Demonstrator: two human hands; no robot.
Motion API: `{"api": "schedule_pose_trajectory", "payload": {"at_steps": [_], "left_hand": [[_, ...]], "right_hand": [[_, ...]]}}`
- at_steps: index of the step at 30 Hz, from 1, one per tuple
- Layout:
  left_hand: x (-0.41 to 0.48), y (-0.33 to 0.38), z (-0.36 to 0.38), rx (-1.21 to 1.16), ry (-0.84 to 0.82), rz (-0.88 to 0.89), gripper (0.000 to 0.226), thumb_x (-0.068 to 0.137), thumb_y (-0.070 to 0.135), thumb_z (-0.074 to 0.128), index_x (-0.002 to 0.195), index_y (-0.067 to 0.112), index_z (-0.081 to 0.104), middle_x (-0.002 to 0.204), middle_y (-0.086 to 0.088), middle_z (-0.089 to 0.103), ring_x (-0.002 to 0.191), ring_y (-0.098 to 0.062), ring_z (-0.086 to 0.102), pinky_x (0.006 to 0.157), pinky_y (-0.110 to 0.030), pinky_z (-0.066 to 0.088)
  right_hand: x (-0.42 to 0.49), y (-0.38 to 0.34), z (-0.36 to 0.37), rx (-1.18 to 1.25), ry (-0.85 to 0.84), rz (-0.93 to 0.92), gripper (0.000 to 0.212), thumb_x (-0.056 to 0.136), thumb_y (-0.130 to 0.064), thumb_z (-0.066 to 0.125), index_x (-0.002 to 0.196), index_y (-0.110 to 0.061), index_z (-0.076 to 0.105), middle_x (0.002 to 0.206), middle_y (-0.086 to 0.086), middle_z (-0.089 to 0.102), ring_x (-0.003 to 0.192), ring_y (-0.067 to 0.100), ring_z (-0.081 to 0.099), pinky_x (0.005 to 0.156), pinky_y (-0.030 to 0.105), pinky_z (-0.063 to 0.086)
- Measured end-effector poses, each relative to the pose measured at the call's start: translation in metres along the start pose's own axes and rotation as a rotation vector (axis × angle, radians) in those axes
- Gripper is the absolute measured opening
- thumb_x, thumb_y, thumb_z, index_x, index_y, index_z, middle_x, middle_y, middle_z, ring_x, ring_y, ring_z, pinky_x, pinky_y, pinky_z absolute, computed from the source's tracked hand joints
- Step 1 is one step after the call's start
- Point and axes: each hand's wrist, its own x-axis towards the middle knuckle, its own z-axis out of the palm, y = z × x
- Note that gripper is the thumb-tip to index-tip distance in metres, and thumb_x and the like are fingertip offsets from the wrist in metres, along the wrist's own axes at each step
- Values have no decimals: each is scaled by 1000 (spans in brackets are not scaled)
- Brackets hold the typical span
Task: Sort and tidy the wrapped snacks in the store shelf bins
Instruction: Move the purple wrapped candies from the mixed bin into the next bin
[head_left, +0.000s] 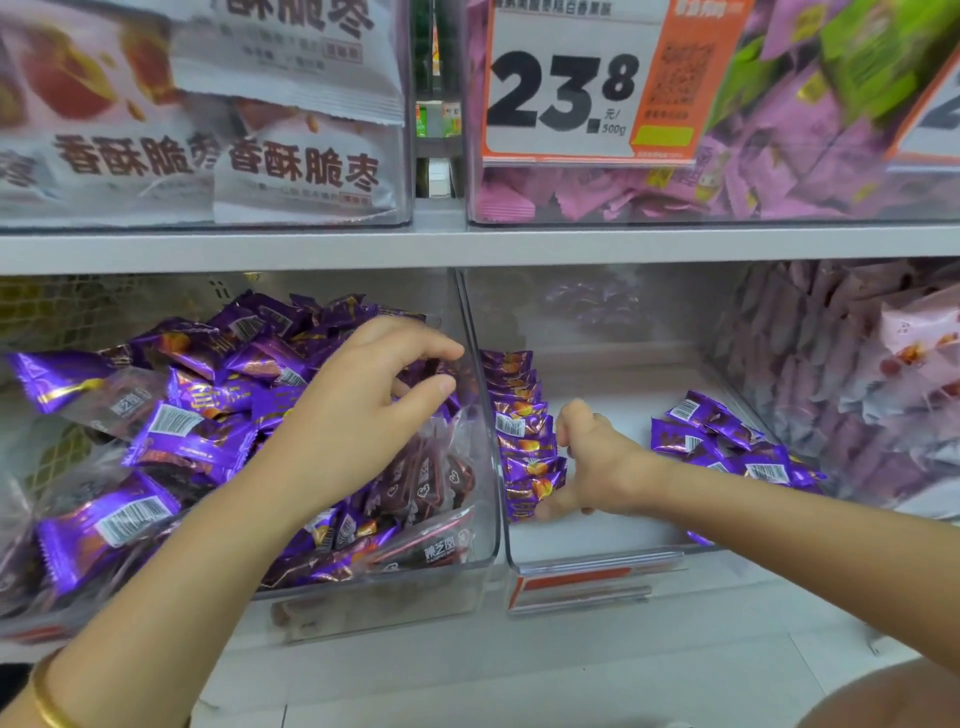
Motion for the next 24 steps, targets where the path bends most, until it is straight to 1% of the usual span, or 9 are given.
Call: {"api": "schedule_pose_trajectory", "payload": {"at_steps": [4,6,9,11,13,15,16,20,24], "left_hand": [[0,-7,-41,178,156,-97,24,86,16,59,108,23,66,99,4,60,77,0,54,72,-4,35],[-3,-14,-61,325,190,-123,24,86,15,59,109,17,67,104,-4,66,89,-15,57,83,-23,40],[-10,-30,-77,502,154,-178,25,84,15,63,108,16,69,105,-7,67,101,-31,56,90,-38,42],[-14,-39,-80,607,76,-229,28,81,25,65,109,22,68,103,-9,66,100,-36,55,90,-46,43],[-19,-42,-81,624,-25,-243,37,78,42,62,112,27,65,110,-3,62,105,-33,53,91,-48,41],[-24,-41,-79,578,-107,-229,51,73,53,59,119,30,60,124,4,54,118,-26,45,98,-47,36],[-26,-42,-78,557,-133,-229,54,74,50,63,123,29,57,130,7,49,123,-23,39,102,-45,33],[-30,-52,-77,580,-219,-261,66,74,39,71,133,27,44,134,6,37,125,-18,29,107,-35,28],[-33,-51,-74,600,-238,-260,62,75,39,70,131,28,44,130,6,34,117,-18,31,103,-34,33]], "right_hand": [[-27,-32,-24,-112,250,-203,43,76,-28,75,79,-25,32,93,-1,39,65,13,42,55,21,34],[-44,-61,-29,-163,389,-430,26,82,-24,66,81,-25,40,88,-5,41,73,17,48,68,31,42],[-52,-107,-20,-270,402,-703,12,85,-13,58,93,-21,54,92,-6,44,84,17,50,78,34,42],[-33,-130,-6,-347,297,-694,28,86,-15,58,113,-18,53,104,1,49,98,21,51,87,37,42],[-4,-147,8,-379,134,-563,64,79,-30,69,134,-21,37,124,11,46,115,31,47,97,41,41],[17,-156,20,-460,2,-474,98,66,-47,78,143,-26,22,137,15,37,124,37,40,102,46,40],[22,-159,27,-520,-23,-452,104,62,-53,78,143,-25,20,140,15,33,126,38,38,102,47,39],[18,-161,49,-649,62,-460,98,62,-59,74,137,-18,26,138,12,31,122,34,37,95,44,42],[13,-163,57,-517,186,-504,71,68,-40,73,124,-15,37,127,8,34,111,32,40,78,36,41]]}}
